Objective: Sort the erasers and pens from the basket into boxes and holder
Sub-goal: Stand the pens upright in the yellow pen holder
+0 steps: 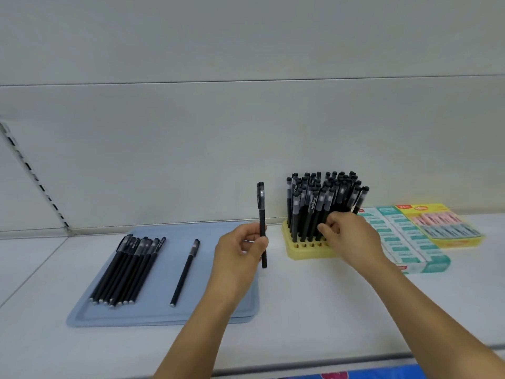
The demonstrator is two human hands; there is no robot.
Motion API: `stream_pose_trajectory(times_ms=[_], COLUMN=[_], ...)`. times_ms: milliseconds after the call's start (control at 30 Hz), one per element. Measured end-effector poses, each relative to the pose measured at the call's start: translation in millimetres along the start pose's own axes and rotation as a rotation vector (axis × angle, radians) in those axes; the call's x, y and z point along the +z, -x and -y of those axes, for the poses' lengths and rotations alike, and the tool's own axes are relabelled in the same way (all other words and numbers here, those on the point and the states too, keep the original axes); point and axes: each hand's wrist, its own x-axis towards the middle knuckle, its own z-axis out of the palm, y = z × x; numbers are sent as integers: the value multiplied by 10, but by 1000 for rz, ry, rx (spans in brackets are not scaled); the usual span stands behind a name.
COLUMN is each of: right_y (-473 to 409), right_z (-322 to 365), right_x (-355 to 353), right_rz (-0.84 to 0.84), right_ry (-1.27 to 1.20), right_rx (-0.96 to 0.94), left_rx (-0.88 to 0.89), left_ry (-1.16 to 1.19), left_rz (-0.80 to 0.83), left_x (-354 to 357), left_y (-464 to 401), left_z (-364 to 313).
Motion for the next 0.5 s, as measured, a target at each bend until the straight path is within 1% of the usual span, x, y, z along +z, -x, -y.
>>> stream_pose_trajectory(times_ms=[67,133,167,200,233,267,300,333,367,433,500], right_y=[15,97,167,245,324,389,432,453,451,400,330], right_z=[4,28,51,104,183,273,344,380,381,293,124], right_x=[-35,-109,-155,-209,-266,-309,-320,-311,-292,-281,-345], right_rz=[3,-70,-122,-151,-135,-78,-8,38,43,-20,-132], right_ry=[-8,-55,-157,-318,-502,-654,-727,-721,-665,-559,-534], right_rx=[24,35,19,-16,-60,-105,-146,-187,-220,-213,-147], left_rx=[3,8,14,24,37,53,72,93,112,157,223], left_ry=[3,24,34,38,28,1,-39,-84,-124,-250,-539], left_rz=[2,2,5,14,31,56,87,117,141,162,189], left_x=[46,86,116,157,211,280,353,428,490,561,552], left_y=[16,24,25,27,25,27,32,42,52,47,30], left_z=[11,22,18,8,-4,-20,-27,-33,-26,17,82])
